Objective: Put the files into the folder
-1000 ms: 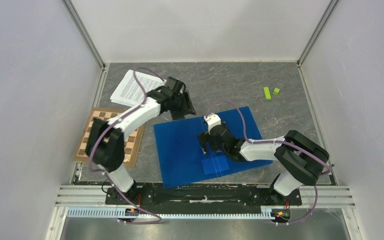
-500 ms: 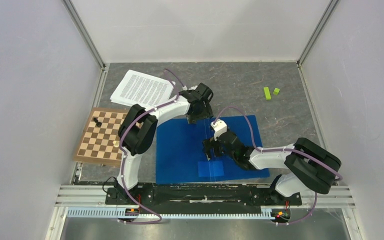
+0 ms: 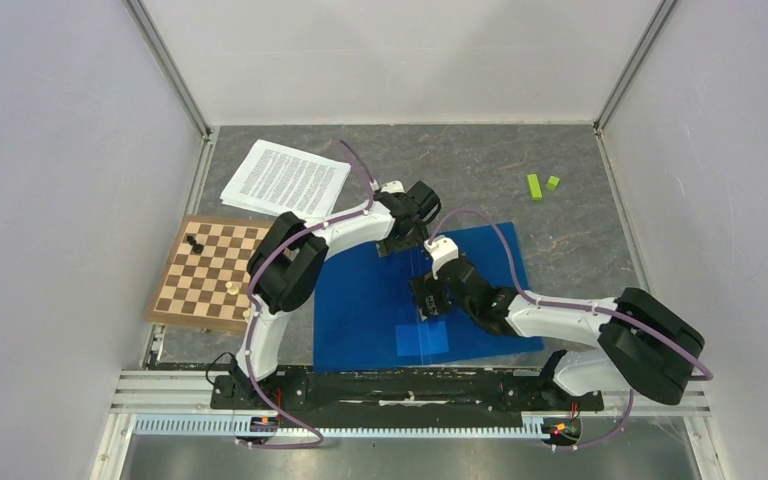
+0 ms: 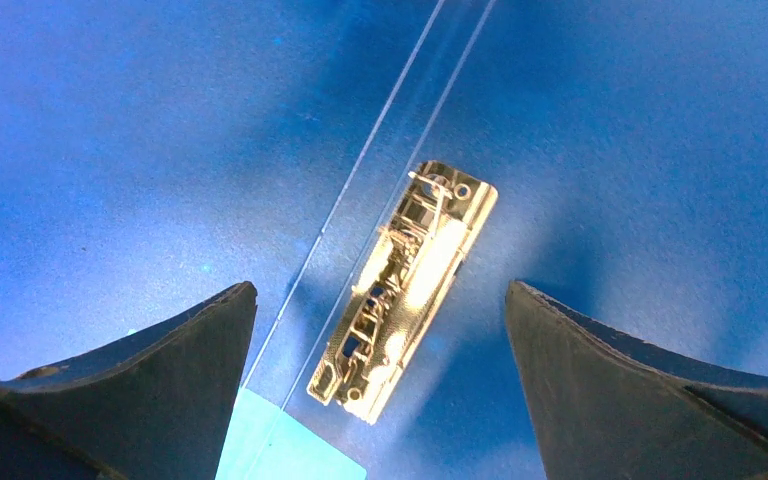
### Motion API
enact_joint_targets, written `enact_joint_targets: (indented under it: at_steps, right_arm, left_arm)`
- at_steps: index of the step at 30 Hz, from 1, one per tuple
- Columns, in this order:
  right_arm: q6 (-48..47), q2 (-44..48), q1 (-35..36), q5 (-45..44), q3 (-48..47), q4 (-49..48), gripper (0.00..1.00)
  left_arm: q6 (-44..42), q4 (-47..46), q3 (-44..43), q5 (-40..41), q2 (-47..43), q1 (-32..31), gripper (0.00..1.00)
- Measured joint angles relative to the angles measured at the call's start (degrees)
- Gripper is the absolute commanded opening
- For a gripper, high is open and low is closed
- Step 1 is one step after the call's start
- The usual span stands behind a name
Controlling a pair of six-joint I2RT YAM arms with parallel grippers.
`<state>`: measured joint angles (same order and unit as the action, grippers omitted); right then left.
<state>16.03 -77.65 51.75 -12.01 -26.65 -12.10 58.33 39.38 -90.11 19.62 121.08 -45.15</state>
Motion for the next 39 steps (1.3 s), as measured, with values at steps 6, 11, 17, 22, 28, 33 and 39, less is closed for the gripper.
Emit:
enact_joint_targets:
  at_steps: [6, 11, 17, 22, 28, 33, 39]
  right_arm:
    - [3.58, 4.37, 0.70, -1.99, -1.22, 10.03, 0.87]
    - [4.85, 4.13, 1.51, -2.16, 0.39, 10.82, 0.65]
    - [4.24, 0.68, 1.81, -3.65, 0.85, 5.35, 0.34]
    - [3.67, -3.67, 1.77, -5.75, -1.55, 2.64, 0.29]
    - [4.35, -7.08, 1.66, -6.29, -4.39, 2.05, 0.28]
    - [5.46, -7.23, 1.64, -6.27, -4.22, 1.18, 0.28]
    - [5.86, -6.38, 1.62, -5.88, -1.42, -3.45, 0.28]
  left_arm:
    - [1.01, 0.33, 0.07, 1.14, -0.02, 0.04, 0.83]
    - [0.92, 0.13, 0.35, 1.11, -0.17, 0.20, 0.87]
    - [-0.31, -0.52, 2.82, 0.44, -1.97, 1.25, 0.89]
    - [-1.44, 0.07, 4.63, 0.20, -3.28, 2.29, 0.89]
    - [-1.11, 1.05, 4.85, -1.49, -3.69, 2.62, 0.89]
    - [2.34, 2.64, 4.50, -2.10, -3.85, 1.60, 0.89]
    - [6.19, 8.98, -2.25, -1.64, 0.81, 0.96, 0.89]
